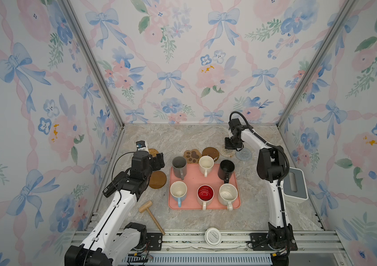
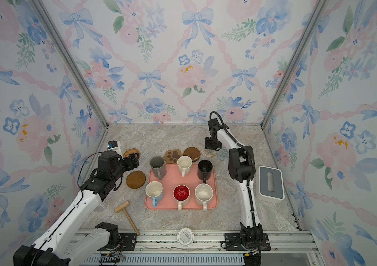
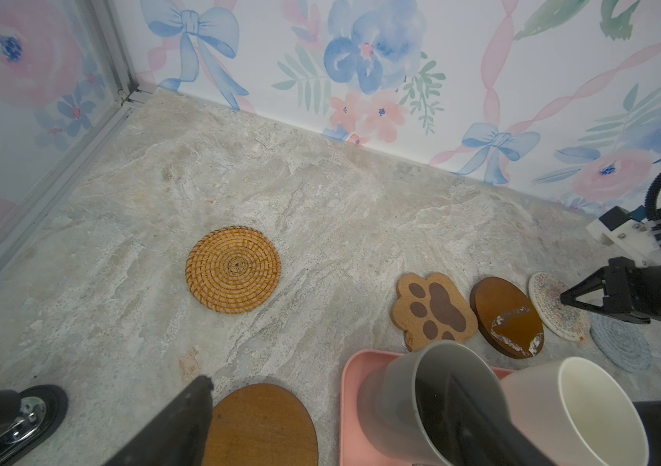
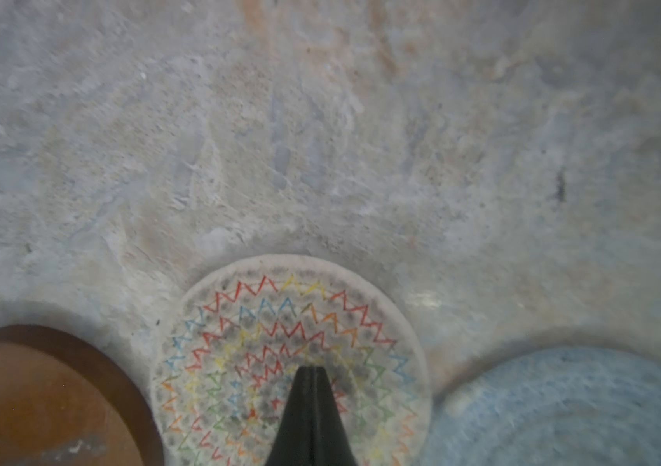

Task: Place cups on coasters
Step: Move the coaster to the top-center of the table.

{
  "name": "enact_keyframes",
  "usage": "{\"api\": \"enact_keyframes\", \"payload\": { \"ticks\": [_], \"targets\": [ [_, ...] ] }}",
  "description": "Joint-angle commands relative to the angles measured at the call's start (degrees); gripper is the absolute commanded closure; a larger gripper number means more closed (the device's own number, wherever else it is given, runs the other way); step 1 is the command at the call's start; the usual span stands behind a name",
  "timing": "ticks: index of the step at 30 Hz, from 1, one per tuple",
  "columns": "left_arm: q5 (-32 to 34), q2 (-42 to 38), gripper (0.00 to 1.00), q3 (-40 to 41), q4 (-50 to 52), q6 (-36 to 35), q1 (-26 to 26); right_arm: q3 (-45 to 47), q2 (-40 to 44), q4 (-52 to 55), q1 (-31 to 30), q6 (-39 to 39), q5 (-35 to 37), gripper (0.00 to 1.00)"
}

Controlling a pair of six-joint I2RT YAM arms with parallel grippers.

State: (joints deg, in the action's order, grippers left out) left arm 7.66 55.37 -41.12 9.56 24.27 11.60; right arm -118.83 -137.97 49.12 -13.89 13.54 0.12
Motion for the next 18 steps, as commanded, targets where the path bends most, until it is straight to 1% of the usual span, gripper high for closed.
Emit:
{"api": "enact_keyframes", "payload": {
  "ticks": [1,9,12,13,18],
  "targets": [
    [-1.1,0.69,0.14,-0.63,-0.39,0.5,0.01,5.12,1.36,3.97,0.59,-1.06,3.71,1.0],
    [-1.38,2.58,0.14,-0.61,-0.57,0.51,0.29,10.87,5.25,2.28,0.32,-0.87,2.34,1.0],
    [-1.25,3.31,0.15,-0.68,-0.61,0.45,0.3,11.47,6.02,2.46,0.29,-0.8,2.86,1.0],
    [-1.09,3.55,0.15,-2.42,-0.6,0.51,0.31,11.49,6.21,2.62,0.27,-0.69,3.19,1.0],
    [-0.77,6.74,0.16,-3.14,-0.59,0.85,0.29,10.25,7.17,2.62,0.54,0.51,3.3,1.0]
  ]
}}
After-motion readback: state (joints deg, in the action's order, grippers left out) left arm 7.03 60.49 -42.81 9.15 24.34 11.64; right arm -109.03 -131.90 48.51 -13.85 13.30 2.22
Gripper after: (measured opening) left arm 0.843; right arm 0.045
